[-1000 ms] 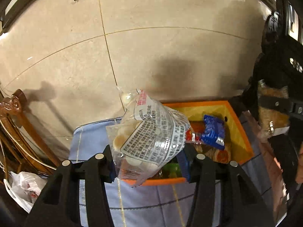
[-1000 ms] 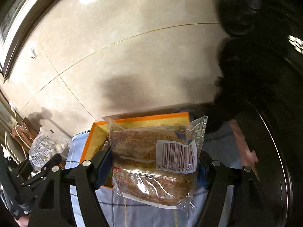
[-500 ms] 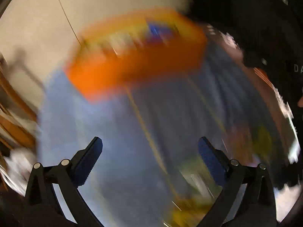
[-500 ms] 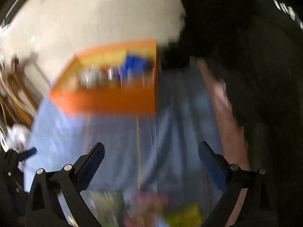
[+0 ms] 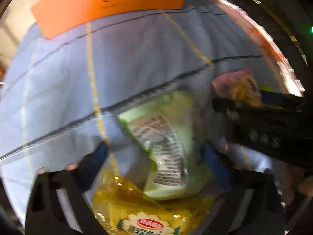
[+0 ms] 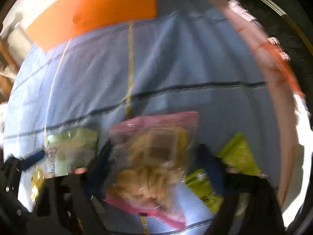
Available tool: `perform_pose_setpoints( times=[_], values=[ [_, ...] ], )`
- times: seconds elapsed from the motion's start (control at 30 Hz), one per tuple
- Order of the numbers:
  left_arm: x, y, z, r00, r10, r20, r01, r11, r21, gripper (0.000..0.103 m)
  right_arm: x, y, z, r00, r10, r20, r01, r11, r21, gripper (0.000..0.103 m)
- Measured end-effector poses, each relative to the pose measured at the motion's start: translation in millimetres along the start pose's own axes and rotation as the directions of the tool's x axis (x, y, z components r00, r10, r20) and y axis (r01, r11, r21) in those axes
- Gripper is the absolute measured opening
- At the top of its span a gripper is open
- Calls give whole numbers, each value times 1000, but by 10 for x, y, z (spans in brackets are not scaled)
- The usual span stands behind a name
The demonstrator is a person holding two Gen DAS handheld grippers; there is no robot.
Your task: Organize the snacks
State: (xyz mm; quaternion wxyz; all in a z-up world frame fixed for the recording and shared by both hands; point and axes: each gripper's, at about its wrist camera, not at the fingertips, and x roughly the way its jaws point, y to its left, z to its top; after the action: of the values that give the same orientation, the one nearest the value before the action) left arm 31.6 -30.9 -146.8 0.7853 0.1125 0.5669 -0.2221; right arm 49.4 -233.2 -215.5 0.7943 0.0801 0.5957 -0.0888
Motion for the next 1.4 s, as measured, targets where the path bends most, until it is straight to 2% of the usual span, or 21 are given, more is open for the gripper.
perform_pose_setpoints(
  times=[0.03, 0.07, 0.13, 0.23, 0.33, 0.5, 0.6, 0.67, 0.7, 0.73, 0.77, 0.8, 0.83, 0.97, 1.0, 1.1, 1.2, 1.23, 1.27, 1.33, 1.4],
  values=[
    [-30, 2, 11, 1000, -16, 2, 16, 1000, 22, 62, -7, -3, -20, 1000, 3, -7, -3, 1000, -1, 63],
    [-54, -34, 21, 999, -41, -8, 41, 998, 45, 53, -25, -18, -44, 1000, 25, -16, -25, 1000, 19, 61],
    [-71, -67, 25, 999, -40, -32, 41, 998, 40, 49, -110, -70, -84, 998, 52, -28, -49, 995, 88, 60],
    [-182, -49, 64, 1000, -5, -18, 6, 999, 35, 46, -391, -142, -40, 999, -4, 51, -1, 994, 106, 60],
    [-286, 20, 175, 1000, -3, 3, 3, 1000, 31, 42, -676, -196, 41, 995, -3, 100, -7, 994, 108, 60],
    [-724, 335, 332, 994, -38, 100, 42, 999, -35, 36, -1164, -330, 176, 981, 27, 192, -51, 991, 121, 60],
    [-1042, 543, 496, 977, 0, 211, 9, 999, -38, 36, -1369, -295, 335, 962, 41, 272, -68, 993, 92, 60],
    [-1047, 627, 544, 981, 24, 194, -15, 999, -48, 35, -1407, -240, 424, 961, 40, 273, -67, 994, 91, 60],
    [-1043, 664, 509, 983, -21, 180, 31, 998, -51, 36, -1410, -243, 435, 961, 50, 273, -80, 992, 99, 60],
    [-1046, 683, 464, 982, -57, 178, 67, 996, -50, 45, -1398, -244, 442, 960, 65, 273, -96, 990, 103, 60],
    [-1036, 677, 399, 980, -84, 182, 92, 995, -39, 73, -1389, -232, 431, 961, 67, 269, -97, 990, 99, 60],
    [-1010, 621, 373, 979, -79, 189, 84, 996, -22, 86, -1379, -243, 442, 962, 70, 265, -99, 991, 94, 60],
    [-973, 541, 320, 976, -55, 208, 53, 998, 16, 92, -1335, -234, 443, 964, 84, 252, -109, 990, 86, 60],
    [-644, 207, 191, 982, 25, 186, -64, 977, 205, 93, -1185, -170, 435, 972, 100, 214, -120, 990, 80, 60],
    [-502, 150, 175, 980, 78, 184, -120, 966, 228, 93, -1168, -168, 418, 972, 108, 209, -128, 988, 82, 60],
    [-132, 180, 168, 986, 141, 89, -159, 959, 236, 93, -1143, -174, 401, 972, 117, 204, -137, 987, 86, 60],
    [-14, 255, 119, 986, 146, 75, -159, 961, 228, 92, -1162, -248, 387, 973, 98, 209, -123, 986, 109, 60],
    [-32, 251, 96, 991, 105, 86, -123, 964, 237, 71, -1169, -270, 380, 974, 92, 209, -118, 986, 117, 60],
    [-68, 232, 82, 995, 55, 88, -76, 965, 251, 39, -1173, -302, 378, 975, 80, 209, -108, 986, 128, 60],
    [-156, 160, 75, 995, 49, 91, -74, 952, 297, 30, -1190, -339, 363, 976, 63, 210, -95, 985, 144, 60],
    [-180, 200, 100, 998, -3, 65, -16, 960, 278, 28, -1205, -352, 346, 975, 67, 211, -101, 983, 153, 60]
  ],
)
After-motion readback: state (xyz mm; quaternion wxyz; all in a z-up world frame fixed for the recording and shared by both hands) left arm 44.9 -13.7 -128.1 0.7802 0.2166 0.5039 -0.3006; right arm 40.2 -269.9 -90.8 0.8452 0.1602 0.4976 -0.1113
